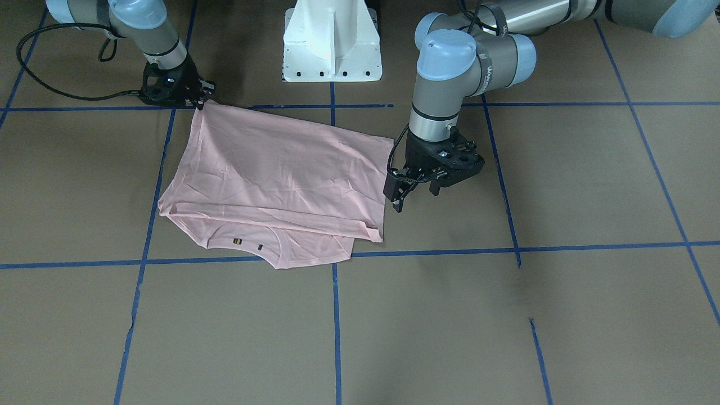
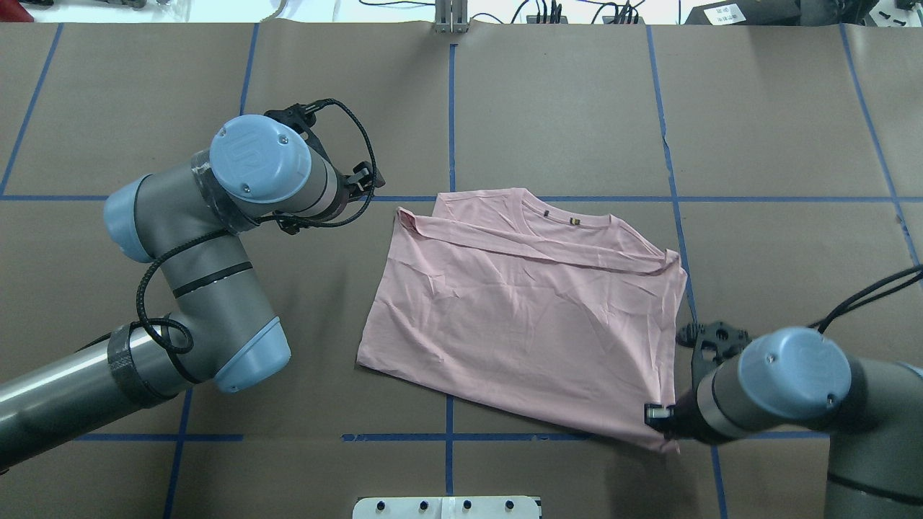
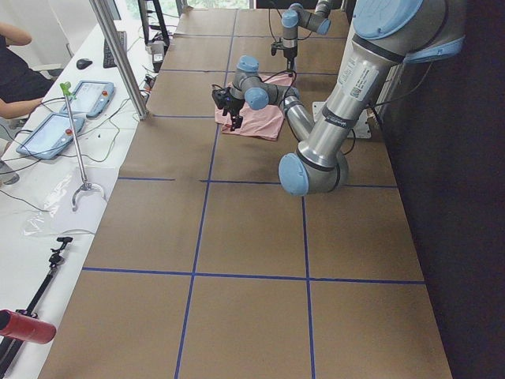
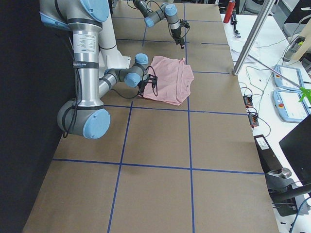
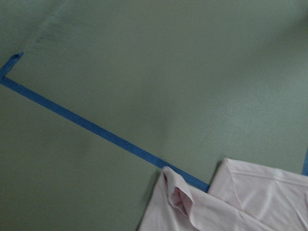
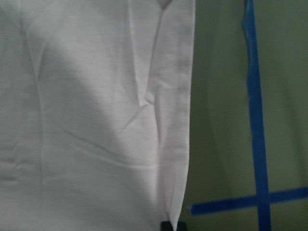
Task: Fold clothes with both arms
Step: 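Drag the folded shirt with the right gripper toward the robot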
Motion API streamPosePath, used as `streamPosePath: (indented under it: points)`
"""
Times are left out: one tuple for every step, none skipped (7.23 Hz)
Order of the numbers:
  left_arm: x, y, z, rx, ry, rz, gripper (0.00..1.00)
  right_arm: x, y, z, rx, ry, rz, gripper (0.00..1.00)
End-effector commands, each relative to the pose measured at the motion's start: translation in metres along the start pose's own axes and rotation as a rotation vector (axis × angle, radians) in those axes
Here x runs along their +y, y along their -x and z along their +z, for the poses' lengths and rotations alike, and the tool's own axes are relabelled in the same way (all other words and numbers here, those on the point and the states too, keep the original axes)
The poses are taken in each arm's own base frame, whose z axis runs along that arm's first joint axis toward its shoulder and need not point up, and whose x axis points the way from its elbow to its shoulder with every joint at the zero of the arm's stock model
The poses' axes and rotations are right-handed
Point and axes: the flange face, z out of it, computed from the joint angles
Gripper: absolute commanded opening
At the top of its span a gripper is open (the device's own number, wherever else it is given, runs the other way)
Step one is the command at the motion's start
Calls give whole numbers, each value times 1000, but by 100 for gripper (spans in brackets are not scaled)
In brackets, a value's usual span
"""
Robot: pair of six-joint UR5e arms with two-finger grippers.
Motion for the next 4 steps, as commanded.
streamPosePath:
  points:
    - [15, -2, -11, 11, 16, 11, 100, 51, 10, 3, -4, 67, 2, 72]
    - [29, -3, -17, 23, 34, 25, 100, 54, 17, -11, -37, 46, 37, 100]
    - [52, -4, -25, 21, 64, 42, 100, 52, 24, -28, -74, 30, 55, 100]
    - [89, -1, -29, -5, 106, 32, 100, 33, 30, -45, -114, -7, 82, 100]
